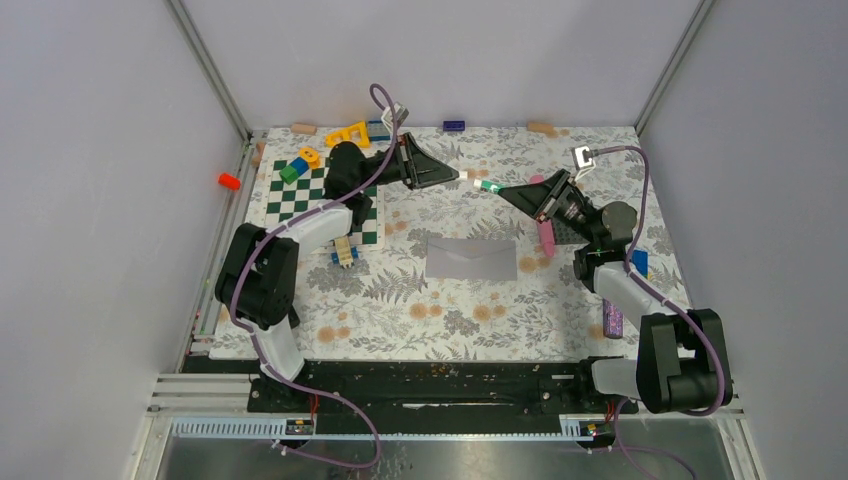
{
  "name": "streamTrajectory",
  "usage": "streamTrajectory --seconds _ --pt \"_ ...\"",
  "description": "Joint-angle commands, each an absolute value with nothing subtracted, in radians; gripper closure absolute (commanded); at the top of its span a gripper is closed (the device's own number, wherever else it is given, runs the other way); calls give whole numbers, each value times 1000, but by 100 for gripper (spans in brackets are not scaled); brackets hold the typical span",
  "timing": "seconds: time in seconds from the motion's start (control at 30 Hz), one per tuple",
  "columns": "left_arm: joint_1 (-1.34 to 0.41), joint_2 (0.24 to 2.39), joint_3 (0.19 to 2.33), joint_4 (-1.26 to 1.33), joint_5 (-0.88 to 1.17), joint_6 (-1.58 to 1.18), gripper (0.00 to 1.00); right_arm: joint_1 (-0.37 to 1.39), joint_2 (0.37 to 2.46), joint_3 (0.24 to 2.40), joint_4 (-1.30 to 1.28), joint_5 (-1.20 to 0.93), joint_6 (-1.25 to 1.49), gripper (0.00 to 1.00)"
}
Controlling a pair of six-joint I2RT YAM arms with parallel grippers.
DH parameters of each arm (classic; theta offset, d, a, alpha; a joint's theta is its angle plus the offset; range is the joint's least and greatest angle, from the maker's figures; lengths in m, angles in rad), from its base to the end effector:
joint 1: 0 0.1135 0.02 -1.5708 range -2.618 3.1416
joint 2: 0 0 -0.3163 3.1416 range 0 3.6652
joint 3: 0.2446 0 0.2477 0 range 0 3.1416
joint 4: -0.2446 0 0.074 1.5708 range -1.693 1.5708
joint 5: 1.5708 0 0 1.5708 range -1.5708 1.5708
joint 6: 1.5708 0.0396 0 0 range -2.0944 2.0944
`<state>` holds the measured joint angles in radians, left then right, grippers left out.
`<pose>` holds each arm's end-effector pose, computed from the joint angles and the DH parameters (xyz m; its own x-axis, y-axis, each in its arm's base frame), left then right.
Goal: Place the letter into the envelope and seal it
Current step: Close the solid glue cap on the solid glue.
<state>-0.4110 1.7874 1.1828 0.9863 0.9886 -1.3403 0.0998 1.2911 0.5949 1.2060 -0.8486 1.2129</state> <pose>0.3614 -0.1936 0.3708 -0.8277 -0.2232 -0.5149 0.5450 -0.1005 -0.8324 0.2388 0.0538 0.3583 -0.5020 0.5720 -0.6487 -0.7062 0.1620 0.6893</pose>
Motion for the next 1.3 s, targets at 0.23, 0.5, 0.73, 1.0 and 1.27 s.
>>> streamTrajectory --seconds 0.23,0.5,0.73,1.0,1.27 --pt "-440 1743 1217 976 1025 -1280 100 117 1261 608 1228 -838 1166 100" --pt "-448 1740 1223 985 1029 -1286 100 117 1267 608 1224 -843 1166 100" --pt "-449 1744 1230 1031 1036 -1324 100 119 1272 611 1227 -848 1170 100" --pt "-465 1744 1229 1039 1045 -1327 100 120 1282 615 1237 -854 1178 100" --pt "-478 1741 1237 1002 1056 -1290 100 126 1282 622 1205 -863 1156 100"
